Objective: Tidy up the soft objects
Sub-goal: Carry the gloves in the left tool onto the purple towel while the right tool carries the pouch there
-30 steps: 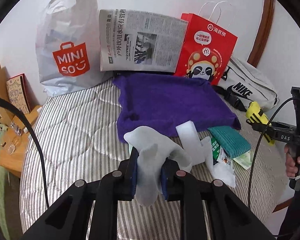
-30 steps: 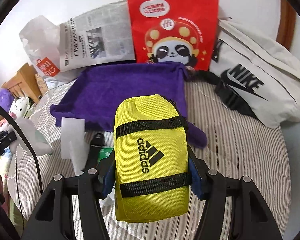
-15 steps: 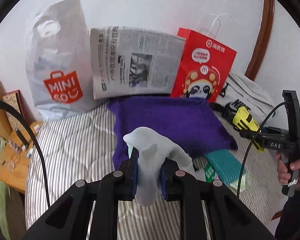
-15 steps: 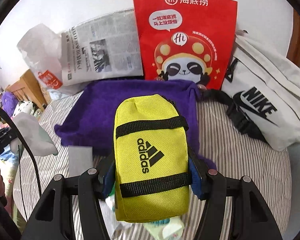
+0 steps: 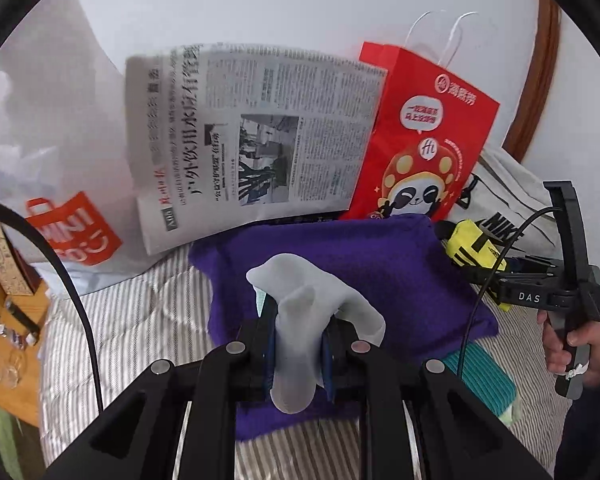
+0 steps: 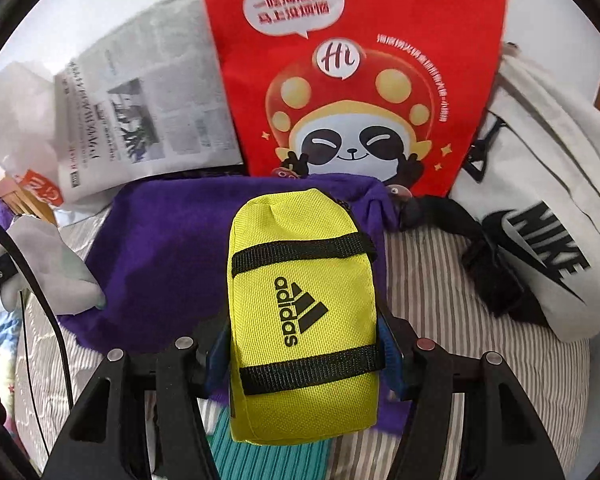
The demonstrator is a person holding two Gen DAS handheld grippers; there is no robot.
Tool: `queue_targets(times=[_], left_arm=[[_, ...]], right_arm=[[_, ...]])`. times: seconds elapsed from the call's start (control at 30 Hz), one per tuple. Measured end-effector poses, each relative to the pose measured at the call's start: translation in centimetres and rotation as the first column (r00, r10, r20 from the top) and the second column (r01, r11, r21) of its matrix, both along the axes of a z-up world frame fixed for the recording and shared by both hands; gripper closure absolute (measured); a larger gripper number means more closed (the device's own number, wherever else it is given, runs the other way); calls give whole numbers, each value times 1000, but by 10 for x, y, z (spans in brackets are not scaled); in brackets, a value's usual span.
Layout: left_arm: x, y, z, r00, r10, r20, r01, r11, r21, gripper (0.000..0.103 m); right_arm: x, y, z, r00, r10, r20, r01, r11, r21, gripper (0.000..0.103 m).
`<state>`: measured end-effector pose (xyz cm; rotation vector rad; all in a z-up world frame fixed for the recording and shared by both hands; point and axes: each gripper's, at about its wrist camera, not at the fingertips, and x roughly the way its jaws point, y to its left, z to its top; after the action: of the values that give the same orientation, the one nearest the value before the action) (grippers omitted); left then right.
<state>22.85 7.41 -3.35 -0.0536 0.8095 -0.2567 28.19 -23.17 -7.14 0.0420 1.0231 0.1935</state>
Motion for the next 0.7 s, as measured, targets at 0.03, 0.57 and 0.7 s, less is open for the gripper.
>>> queue_targets(times=[0.03,0.57,0.7], left_arm=[[6,0,-3,1000,2,-4,-2,1000,-1,86],[99,-13,-69,990,21,-137,-19,1000,17,85],[107,-20,-80,986,18,-167,-13,999,34,85]], right_arm=[[7,0,-4,1000,-2,-8,2,1000,-3,42],[68,12,-62,992,-3,-125,-4,998,-55,42],[75,13,-69,991,-10,-133,2,998,-65,42]])
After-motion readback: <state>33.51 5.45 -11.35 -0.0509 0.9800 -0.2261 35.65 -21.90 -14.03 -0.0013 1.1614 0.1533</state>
